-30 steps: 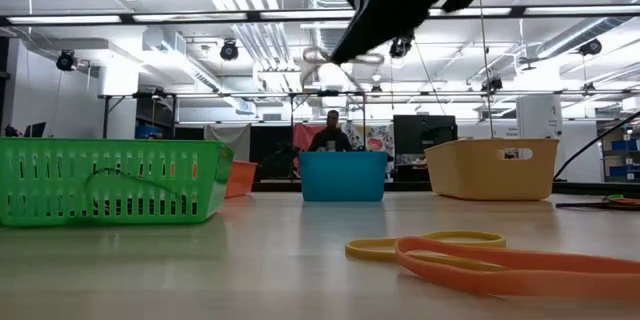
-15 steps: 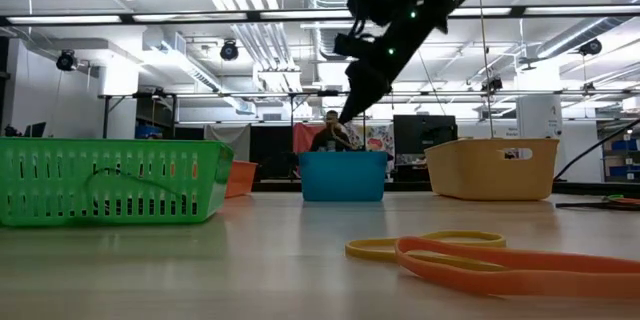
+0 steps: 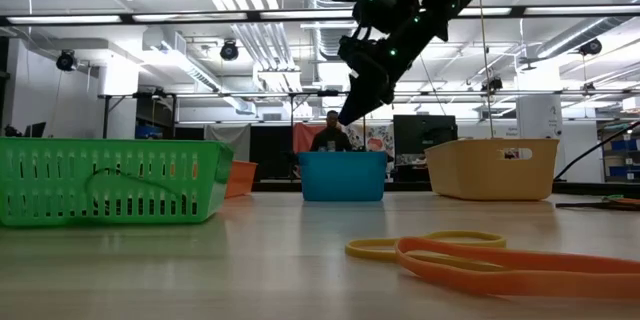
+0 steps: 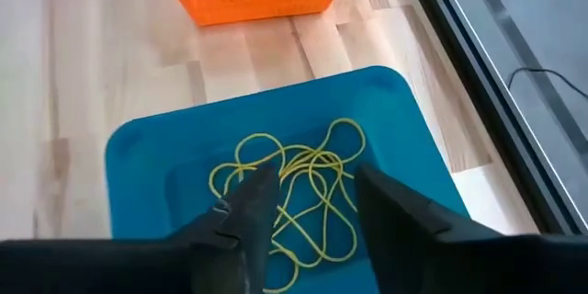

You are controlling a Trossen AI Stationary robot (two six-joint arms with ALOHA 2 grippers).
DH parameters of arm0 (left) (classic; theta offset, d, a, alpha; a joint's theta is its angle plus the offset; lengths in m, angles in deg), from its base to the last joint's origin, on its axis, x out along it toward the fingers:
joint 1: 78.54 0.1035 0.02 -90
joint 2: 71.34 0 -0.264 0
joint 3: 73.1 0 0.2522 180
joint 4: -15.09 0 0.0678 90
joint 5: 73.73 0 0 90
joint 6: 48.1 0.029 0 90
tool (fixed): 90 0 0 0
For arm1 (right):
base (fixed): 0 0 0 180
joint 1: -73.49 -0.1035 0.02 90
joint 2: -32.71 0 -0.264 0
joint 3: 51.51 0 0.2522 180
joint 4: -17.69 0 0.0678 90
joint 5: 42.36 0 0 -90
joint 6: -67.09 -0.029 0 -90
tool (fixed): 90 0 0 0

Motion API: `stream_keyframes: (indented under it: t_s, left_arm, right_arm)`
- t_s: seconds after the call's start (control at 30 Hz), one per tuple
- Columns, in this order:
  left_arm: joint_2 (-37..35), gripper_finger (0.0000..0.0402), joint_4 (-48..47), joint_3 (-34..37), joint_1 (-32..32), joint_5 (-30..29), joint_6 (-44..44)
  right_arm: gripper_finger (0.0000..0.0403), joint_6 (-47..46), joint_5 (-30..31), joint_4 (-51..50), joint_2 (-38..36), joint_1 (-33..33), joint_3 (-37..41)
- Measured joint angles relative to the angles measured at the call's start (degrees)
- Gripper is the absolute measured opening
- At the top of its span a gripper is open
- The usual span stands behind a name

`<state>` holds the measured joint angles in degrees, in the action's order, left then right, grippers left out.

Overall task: Sort rubber bands into baskets
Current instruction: Put the green rubberband into the yellow bin

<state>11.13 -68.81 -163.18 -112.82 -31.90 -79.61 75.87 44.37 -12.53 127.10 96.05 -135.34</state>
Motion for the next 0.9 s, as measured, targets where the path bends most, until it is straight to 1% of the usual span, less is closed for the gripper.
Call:
stream_keyframes:
  t_s: [0.1,0.23,0.4,0.57,0.63,0.73,0.9]
  left_arm:
    - [-1.1,0.0158,1.2,2.7,0.0,5.0,-2.5]
    - [-2.4,0.0158,1.1,5.0,0.0,14.6,-8.1]
    - [-2.9,0.0158,0.9,7.5,0.0,29.9,-14.0]
    - [-3.0,0.0158,0.5,8.9,-0.3,43.1,-19.6]
    - [-3.0,0.0158,0.5,9.8,-0.8,45.6,-21.5]
    - [-3.0,0.0158,1.2,11.9,-1.3,45.8,-24.2]
    - [-3.0,0.0158,4.7,16.9,-1.4,45.2,-34.7]
  right_arm:
    - [0.0154,-1.2,-0.2,-1.6,-1.1,-0.9,-0.7]
    - [0.0163,-2.8,-0.3,-3.4,-3.6,-3.2,-0.9]
    - [0.0157,-2.8,-0.3,-4.1,-6.2,-7.0,-0.9]
    - [0.0145,-2.8,-0.3,-4.2,-7.2,-10.8,-0.9]
    - [0.014,-2.8,-0.2,-4.3,-7.3,-12.0,-0.9]
    - [0.0135,-2.4,-0.2,-5.5,-7.3,-13.8,-0.9]
    - [0.0127,-2.4,-0.2,-16.4,-9.2,-16.2,-0.9]
